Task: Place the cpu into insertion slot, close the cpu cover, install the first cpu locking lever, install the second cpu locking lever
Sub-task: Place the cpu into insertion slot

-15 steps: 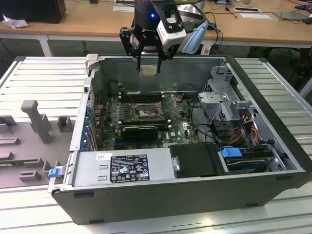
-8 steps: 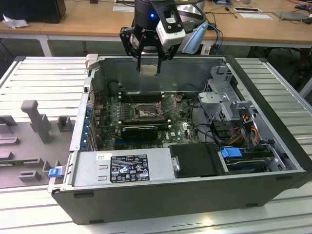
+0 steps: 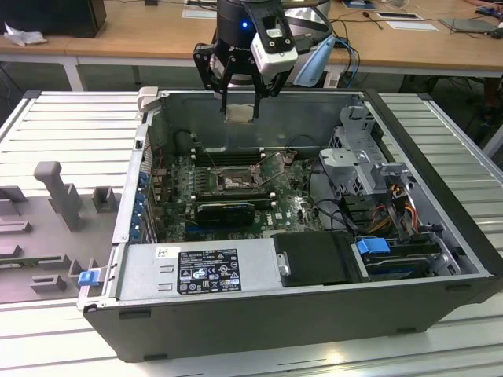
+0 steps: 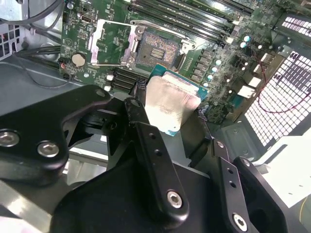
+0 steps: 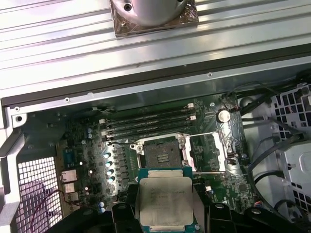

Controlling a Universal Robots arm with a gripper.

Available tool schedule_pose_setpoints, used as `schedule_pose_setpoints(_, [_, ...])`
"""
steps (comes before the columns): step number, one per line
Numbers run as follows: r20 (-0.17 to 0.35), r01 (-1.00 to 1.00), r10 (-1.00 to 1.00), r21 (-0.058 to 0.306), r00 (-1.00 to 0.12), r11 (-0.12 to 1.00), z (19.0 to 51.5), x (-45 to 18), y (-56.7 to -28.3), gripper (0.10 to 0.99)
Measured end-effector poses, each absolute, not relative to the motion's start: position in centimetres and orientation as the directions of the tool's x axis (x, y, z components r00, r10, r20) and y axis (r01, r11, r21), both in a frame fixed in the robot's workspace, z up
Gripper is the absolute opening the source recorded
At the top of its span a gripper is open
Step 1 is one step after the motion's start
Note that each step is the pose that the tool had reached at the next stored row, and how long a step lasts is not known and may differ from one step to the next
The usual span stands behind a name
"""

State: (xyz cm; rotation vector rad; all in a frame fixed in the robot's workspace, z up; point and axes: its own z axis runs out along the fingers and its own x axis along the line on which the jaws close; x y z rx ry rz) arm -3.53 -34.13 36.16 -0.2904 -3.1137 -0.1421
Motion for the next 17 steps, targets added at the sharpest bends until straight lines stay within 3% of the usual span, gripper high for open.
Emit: schedule_pose_setpoints(17, [0.020,0.235,0.234,0.089,-0.972,0.968,36.15,-3.53,-34.13,0.529])
